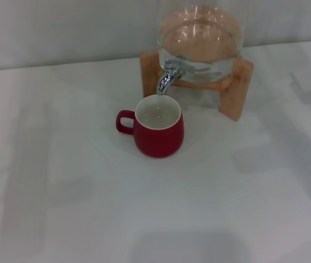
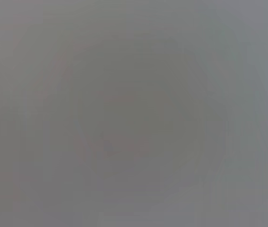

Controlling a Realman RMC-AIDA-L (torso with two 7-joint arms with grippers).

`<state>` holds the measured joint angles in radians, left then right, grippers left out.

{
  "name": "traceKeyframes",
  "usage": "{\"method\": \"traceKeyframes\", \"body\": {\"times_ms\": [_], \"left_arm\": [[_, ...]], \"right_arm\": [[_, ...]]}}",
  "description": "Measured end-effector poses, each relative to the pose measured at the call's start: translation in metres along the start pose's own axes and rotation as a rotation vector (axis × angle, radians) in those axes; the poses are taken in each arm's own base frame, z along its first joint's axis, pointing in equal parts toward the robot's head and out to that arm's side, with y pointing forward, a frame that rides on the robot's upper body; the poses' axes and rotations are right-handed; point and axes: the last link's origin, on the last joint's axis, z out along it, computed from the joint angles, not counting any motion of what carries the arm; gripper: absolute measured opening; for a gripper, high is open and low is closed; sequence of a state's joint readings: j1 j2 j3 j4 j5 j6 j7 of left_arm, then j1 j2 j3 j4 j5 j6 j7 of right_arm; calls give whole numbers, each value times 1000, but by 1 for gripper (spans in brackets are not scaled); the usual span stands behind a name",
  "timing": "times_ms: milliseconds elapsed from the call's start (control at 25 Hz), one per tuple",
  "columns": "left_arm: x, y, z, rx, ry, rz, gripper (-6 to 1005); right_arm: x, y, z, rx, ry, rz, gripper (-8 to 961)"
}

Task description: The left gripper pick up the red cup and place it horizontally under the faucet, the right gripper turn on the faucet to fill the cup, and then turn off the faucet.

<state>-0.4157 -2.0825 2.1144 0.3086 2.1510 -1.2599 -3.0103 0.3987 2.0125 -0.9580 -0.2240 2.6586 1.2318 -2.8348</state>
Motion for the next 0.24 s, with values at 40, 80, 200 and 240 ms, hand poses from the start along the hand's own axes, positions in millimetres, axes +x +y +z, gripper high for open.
{"method": "traceKeyframes", "body": {"times_ms": [40,80,200,240], "left_arm": [[0,0,0,-1,1,-1,427],[0,1,0,-3,2,-2,458],[1,2,1,-4,2,-5,490],[1,2,1,-2,2,-6,490]], "right_arm": [[0,0,0,0,1,0,703],[0,0,0,0,1,0,703],[0,0,0,1,1,0,703],[0,0,0,1,1,0,703]]}}
